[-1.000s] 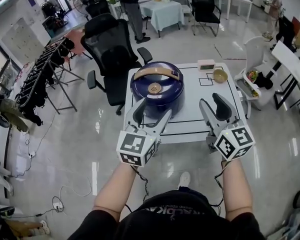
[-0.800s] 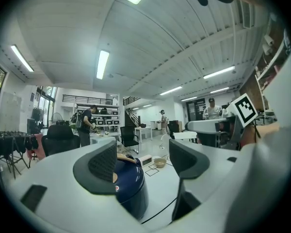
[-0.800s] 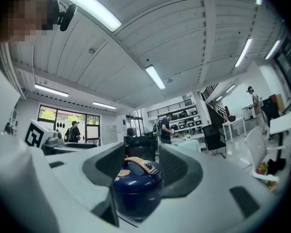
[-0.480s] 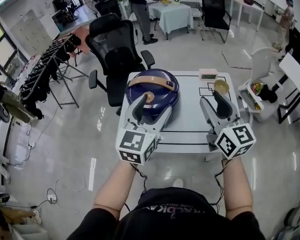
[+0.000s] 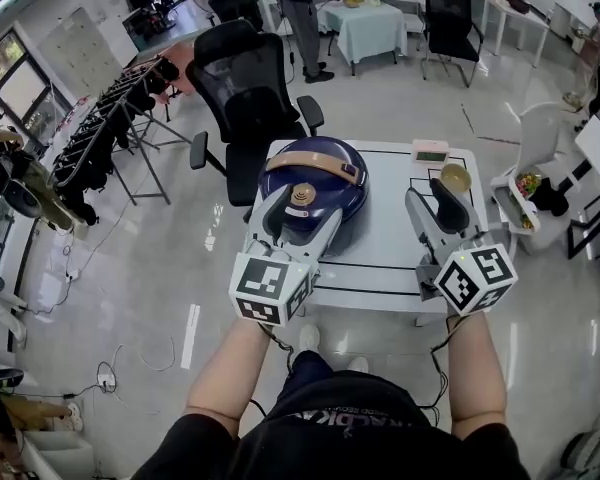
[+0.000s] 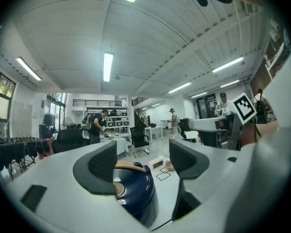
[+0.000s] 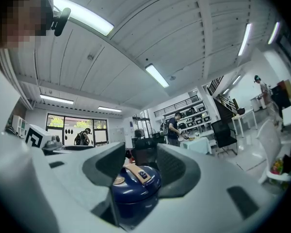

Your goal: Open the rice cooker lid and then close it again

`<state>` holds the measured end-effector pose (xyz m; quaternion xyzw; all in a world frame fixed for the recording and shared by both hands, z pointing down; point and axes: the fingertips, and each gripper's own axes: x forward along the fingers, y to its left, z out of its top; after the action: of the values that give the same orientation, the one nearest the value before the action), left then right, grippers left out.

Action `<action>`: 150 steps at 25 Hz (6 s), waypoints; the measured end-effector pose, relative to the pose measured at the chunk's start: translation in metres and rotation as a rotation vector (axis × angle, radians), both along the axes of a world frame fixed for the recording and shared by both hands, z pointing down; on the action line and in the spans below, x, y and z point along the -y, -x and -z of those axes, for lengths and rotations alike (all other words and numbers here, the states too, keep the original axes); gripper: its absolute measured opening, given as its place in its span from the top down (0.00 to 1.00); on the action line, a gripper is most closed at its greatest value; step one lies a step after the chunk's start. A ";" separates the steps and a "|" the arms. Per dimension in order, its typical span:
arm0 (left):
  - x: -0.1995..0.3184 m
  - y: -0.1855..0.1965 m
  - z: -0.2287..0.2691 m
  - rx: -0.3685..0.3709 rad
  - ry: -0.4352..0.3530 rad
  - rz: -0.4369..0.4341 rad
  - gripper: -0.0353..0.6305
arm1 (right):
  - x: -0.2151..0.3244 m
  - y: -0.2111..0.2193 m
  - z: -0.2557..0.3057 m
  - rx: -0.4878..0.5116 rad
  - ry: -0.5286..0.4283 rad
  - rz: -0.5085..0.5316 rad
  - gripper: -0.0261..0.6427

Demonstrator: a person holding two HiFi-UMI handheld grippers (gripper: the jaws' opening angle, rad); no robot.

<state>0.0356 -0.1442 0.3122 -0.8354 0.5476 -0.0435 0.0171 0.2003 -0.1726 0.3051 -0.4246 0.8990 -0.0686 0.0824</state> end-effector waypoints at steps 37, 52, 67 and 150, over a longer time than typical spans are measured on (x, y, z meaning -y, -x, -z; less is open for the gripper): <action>0.139 0.062 -0.080 0.302 0.130 -0.240 0.46 | 0.123 0.120 -0.071 -0.074 0.201 0.010 0.96; 0.156 0.038 -0.106 0.596 0.095 -0.379 0.46 | 0.135 0.126 -0.105 -0.115 0.295 -0.038 0.96; 0.165 0.013 -0.123 0.881 0.013 -0.473 0.55 | 0.137 0.128 -0.117 -0.112 0.315 -0.041 0.96; 0.196 0.208 -0.020 0.334 -0.018 -0.055 0.77 | 0.167 0.180 -0.048 -0.030 0.138 0.088 0.96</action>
<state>-0.1728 -0.3397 0.3325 -0.8309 0.5146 -0.1765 0.1164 0.0204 -0.3399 0.3530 -0.3904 0.9111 -0.1274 0.0363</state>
